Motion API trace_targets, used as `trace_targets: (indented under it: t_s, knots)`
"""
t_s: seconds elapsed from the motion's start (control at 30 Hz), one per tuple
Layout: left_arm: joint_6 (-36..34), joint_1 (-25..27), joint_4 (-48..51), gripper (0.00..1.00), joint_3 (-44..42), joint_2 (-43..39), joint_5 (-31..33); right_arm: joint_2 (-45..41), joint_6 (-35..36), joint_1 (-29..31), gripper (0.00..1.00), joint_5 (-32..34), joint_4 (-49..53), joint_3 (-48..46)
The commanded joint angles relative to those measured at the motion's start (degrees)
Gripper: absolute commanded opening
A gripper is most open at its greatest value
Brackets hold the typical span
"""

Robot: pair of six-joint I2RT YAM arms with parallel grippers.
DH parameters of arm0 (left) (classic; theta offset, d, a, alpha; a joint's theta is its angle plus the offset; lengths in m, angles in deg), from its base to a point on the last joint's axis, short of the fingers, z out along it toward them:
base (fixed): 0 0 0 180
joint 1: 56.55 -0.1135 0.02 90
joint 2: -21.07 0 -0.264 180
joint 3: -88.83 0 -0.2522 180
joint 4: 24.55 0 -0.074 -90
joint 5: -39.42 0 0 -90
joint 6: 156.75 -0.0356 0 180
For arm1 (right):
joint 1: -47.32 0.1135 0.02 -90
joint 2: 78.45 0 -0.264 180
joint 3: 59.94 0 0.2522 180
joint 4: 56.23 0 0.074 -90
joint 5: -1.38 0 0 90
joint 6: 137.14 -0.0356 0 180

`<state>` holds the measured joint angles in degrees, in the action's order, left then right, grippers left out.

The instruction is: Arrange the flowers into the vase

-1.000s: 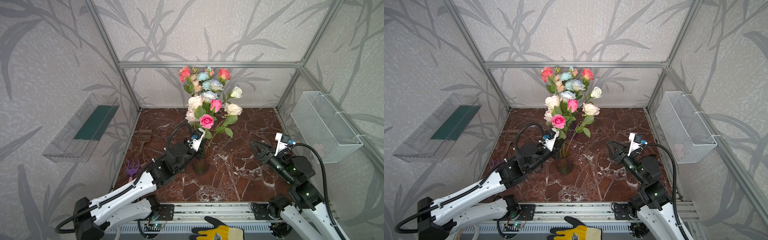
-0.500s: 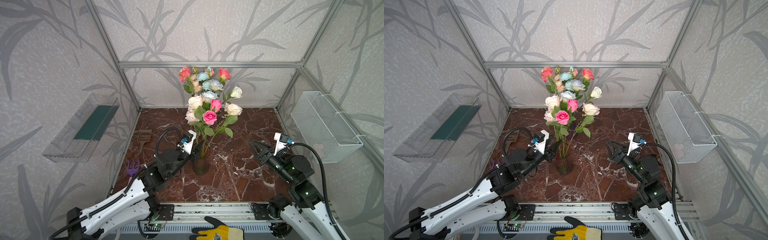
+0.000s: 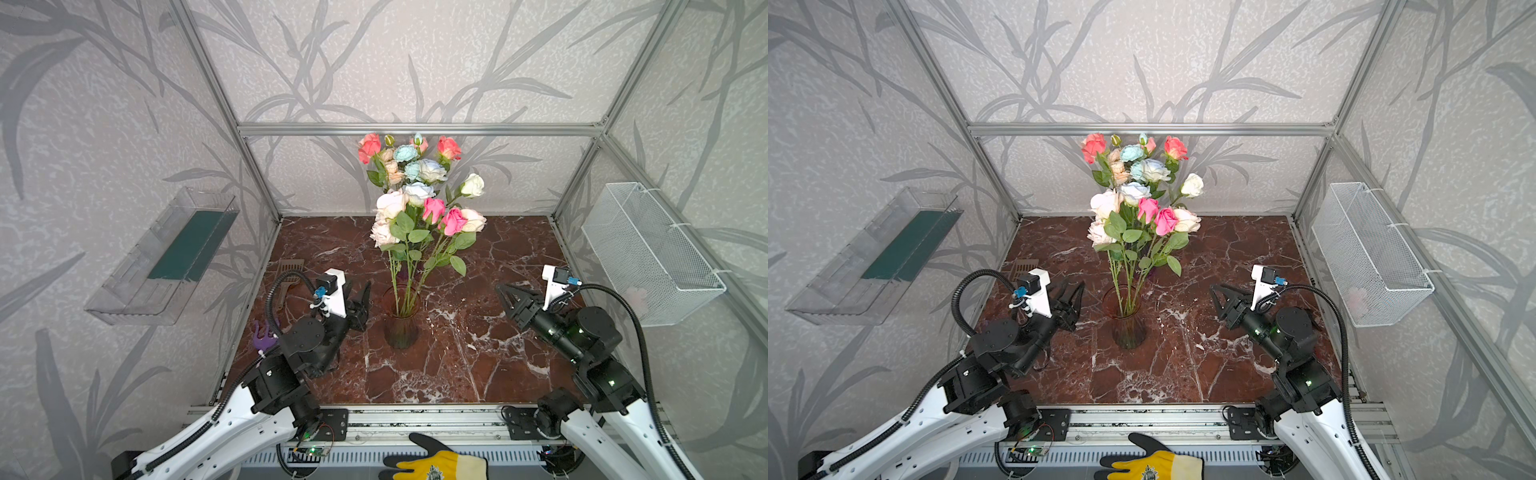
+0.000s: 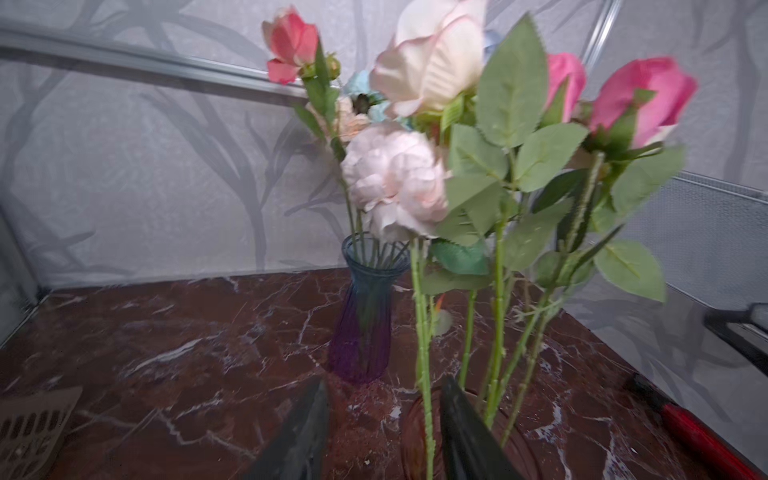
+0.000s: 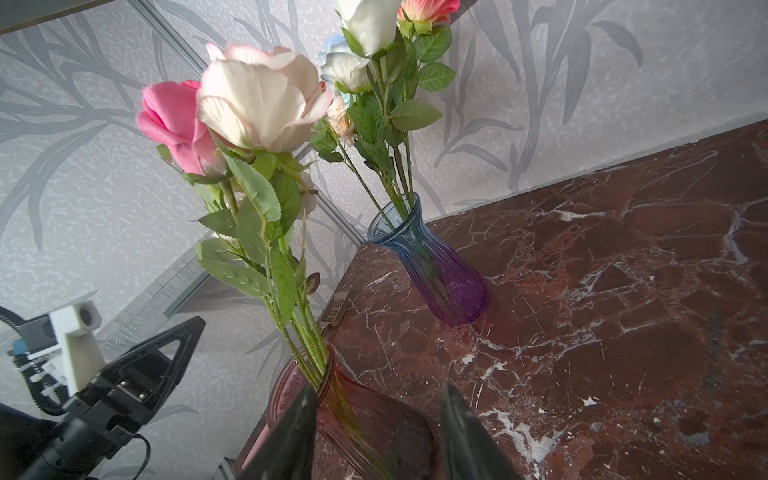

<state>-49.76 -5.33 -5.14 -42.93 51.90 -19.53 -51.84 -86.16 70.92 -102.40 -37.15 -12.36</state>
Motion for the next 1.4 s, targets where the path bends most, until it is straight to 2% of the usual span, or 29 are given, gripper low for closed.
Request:
trace_targets:
  t_s: [0.0,0.07,0.17,0.3,0.43,0.47,0.77,0.93,1.13,1.37]
  knots:
    - [15.88,-1.5,11.06,0.42,-4.05,-0.59,9.24,-0.85,1.21,0.22,0.48,-0.46,0.9,1.81]
    - [22.33,-3.68,13.66,0.4,-6.48,-0.55,6.69,-1.03,1.49,0.18,0.48,-0.37,1.35,1.84]
    - [28.67,-7.31,12.91,0.35,-11.1,0.91,-0.37,-0.7,1.81,0.22,0.48,-0.04,1.92,1.66]
    - [34.17,-12.26,4.51,0.29,-17.83,7.11,-12.57,-0.32,2.14,0.18,0.48,0.28,3.17,1.25]
    - [33.84,-13.99,-3.28,0.25,-19.76,15.1,-19.24,-0.42,2.11,0.19,0.49,2.17,4.32,0.16]
    - [33.61,-14.1,-4.82,0.24,-19.91,16.66,-19.77,-0.38,3.84,0.21,0.49,2.34,4.59,-0.12]
    - [31.68,-14.51,-16.14,0.2,-19.96,29.83,-25.74,-0.85,4.05,0.14,0.49,3.43,5.99,-0.34]
    - [31.15,-14.49,-20.61,0.17,-19.92,34.56,-30.09,-0.77,3.94,0.14,0.49,3.76,6.43,0.17]
    - [29.13,-14.45,-25.03,0.13,-16.5,41.43,-37.19,-1.55,4.48,0.14,0.49,4.89,7.54,0.93]
    - [28.85,-13.63,-30.68,0.1,-11.45,49.93,-40.53,-2.75,5.63,0.09,0.49,6.13,9.98,1.93]
